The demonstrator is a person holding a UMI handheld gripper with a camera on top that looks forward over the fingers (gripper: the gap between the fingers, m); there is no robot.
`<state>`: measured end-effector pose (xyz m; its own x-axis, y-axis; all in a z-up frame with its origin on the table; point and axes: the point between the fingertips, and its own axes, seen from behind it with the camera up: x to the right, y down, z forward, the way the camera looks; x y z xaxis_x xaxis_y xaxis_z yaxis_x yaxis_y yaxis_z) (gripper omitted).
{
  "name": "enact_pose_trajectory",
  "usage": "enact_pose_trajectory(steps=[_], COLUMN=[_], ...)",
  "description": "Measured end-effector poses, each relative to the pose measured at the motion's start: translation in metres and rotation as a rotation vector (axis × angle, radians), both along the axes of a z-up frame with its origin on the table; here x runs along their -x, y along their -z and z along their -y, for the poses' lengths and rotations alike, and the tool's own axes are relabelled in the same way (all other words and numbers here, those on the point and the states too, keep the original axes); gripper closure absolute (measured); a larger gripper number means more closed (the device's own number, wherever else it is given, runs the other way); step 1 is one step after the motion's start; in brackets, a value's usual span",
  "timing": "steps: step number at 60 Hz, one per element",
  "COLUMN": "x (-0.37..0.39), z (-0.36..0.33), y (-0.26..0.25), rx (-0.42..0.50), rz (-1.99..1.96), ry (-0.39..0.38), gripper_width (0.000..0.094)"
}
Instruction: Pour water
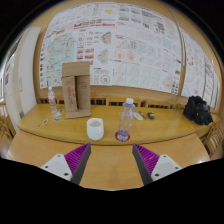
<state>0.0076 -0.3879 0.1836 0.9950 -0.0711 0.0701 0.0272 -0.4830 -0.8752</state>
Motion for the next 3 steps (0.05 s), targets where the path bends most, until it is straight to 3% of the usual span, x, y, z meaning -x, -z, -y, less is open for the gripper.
enact_pose_trajectory(steps=[3], x=[0.0036], z=[0.0015], y=[0.0012], rx=[0.005], rz=[-0.001], ry=[-0.003], gripper_width=[0.0085])
